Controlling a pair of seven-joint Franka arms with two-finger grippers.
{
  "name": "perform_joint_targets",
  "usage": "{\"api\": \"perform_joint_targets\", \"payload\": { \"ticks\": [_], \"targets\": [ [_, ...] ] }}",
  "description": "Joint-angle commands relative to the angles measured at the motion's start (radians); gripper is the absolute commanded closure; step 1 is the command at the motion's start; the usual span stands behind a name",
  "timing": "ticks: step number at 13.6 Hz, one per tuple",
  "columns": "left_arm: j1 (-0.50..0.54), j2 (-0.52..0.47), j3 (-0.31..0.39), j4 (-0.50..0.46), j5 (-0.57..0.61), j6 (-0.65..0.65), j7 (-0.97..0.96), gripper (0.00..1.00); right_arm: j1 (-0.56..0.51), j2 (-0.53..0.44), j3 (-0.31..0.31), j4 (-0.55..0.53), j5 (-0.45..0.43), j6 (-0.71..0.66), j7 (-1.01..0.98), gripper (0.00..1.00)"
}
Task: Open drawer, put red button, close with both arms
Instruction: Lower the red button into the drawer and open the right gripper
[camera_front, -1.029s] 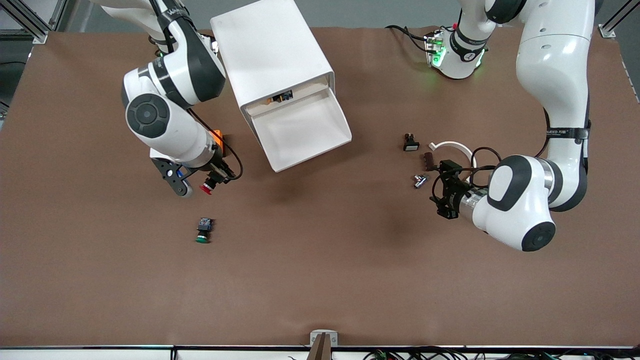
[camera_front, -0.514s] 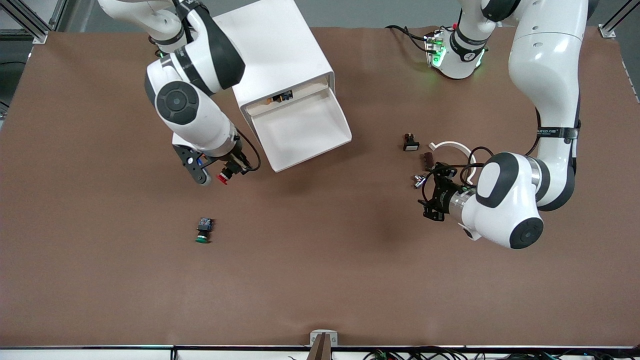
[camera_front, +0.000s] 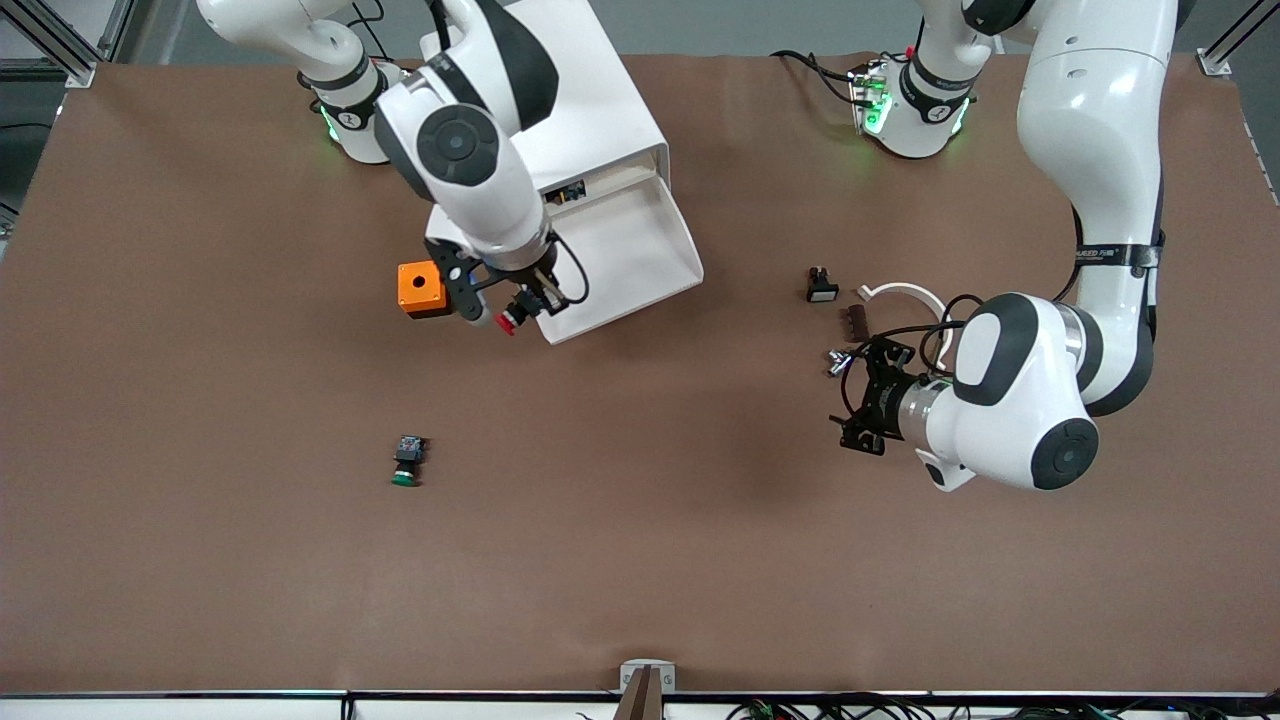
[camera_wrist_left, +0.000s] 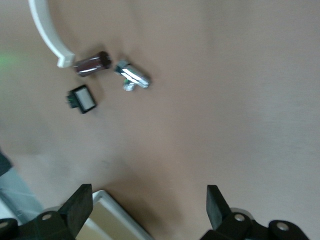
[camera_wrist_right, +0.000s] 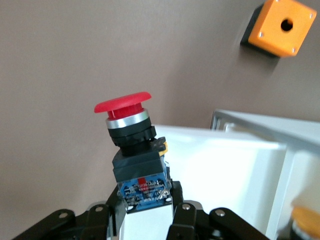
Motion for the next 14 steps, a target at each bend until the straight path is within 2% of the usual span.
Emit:
{"api": "perform_joint_targets", "payload": {
  "ticks": [1, 4, 7, 10, 14],
  "targets": [
    [-0.005, -0.02, 0.004, -0.009, 0.019, 0.066, 0.013, 0.0, 0.048, 0.004, -0.01, -0.023, 0.003, 0.046, 0.087, 1.0],
    [-0.01, -0.02, 0.001, -0.009, 0.02, 0.101, 0.048, 0.0, 0.085, 0.021, -0.01, -0.066, -0.009, 0.143, 0.167, 1.0],
    [-0.024, -0.02, 0.001, -0.012, 0.019, 0.103, 0.221, 0.0, 0.114, 0.064, -0.012, -0.066, -0.023, 0.199, 0.234, 0.99],
    [-0.042, -0.018, 0.002, -0.012, 0.019, 0.103, 0.292, 0.0, 0.134, 0.095, -0.012, -0.066, -0.041, 0.23, 0.288, 0.98],
    [-0.059, -0.012, 0.004, -0.016, 0.019, 0.109, 0.326, 0.0, 0.15, 0.115, -0.013, -0.063, -0.046, 0.243, 0.326, 0.88]
  ]
}}
